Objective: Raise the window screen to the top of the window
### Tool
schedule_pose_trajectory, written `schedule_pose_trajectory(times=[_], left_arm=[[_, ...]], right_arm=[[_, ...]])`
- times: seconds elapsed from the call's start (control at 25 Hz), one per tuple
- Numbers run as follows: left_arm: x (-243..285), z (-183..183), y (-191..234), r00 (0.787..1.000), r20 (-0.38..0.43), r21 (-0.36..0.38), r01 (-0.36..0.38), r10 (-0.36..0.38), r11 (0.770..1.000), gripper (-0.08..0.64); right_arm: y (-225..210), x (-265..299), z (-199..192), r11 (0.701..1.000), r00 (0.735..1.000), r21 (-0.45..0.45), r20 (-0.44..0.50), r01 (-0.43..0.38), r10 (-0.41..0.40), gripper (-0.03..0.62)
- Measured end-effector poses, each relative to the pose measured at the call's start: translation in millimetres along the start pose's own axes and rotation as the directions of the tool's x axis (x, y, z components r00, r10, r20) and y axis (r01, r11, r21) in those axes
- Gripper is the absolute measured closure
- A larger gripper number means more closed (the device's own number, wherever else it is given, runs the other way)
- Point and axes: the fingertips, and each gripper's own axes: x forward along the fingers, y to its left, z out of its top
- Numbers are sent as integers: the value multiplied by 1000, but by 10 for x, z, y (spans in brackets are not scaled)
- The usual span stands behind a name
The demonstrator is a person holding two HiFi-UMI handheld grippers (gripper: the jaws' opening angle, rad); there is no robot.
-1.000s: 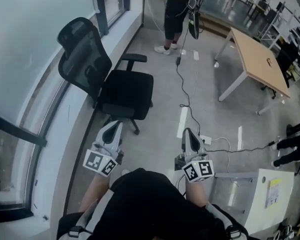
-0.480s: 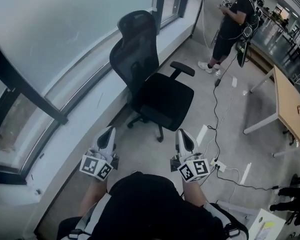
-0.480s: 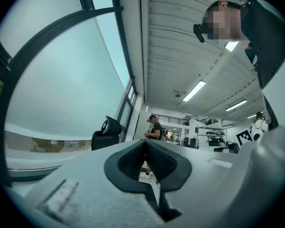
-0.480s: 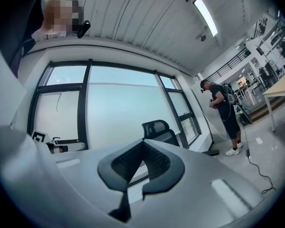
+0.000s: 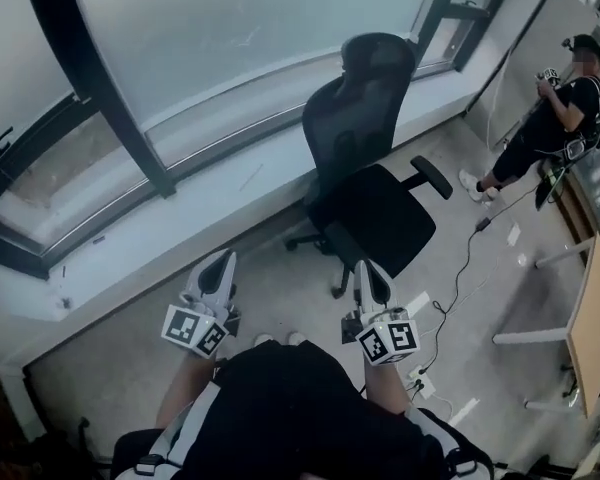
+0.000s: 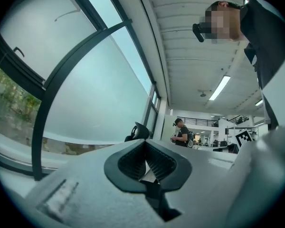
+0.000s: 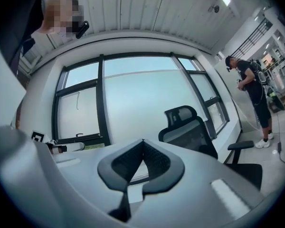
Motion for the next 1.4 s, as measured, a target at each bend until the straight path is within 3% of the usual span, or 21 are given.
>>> schedule_pose_trajectory(times=[0.16,0.32,0.48,0.68,0.88,1.12,1.24,1.4], left_arm=[[-200,123,115,990,38,29,-137,136,990,558],[-561,199,316,947,67,50,-317,313,947,558],[-1009,217,376,875,98,49,-480,474,876,558],[-1578,148,368,765,111,33,-641,635,767,558],[-1975,77,337,687,131,13,-722,715,692,558],[-2449,221,478,606,204,-17,-783,769,622,558],[-2726,294,685,588,238,-22,-793,773,609,558],[-2960,431,1021,613,261,-4,-772,746,635,558]], right_arm=[[110,431,34,989,988,14,-30,-150,150,586],[392,864,-18,950,949,34,-47,-311,312,586],[663,1102,-285,895,887,92,-118,-437,446,586],[1098,1264,-642,803,779,153,-193,-576,596,586],[1572,1334,-792,722,693,183,-205,-667,691,586],[2150,1385,-972,659,619,207,-228,-723,751,586],[2516,1408,-921,638,607,180,-202,-748,769,586],[2914,1529,-967,649,624,168,-181,-742,760,586]])
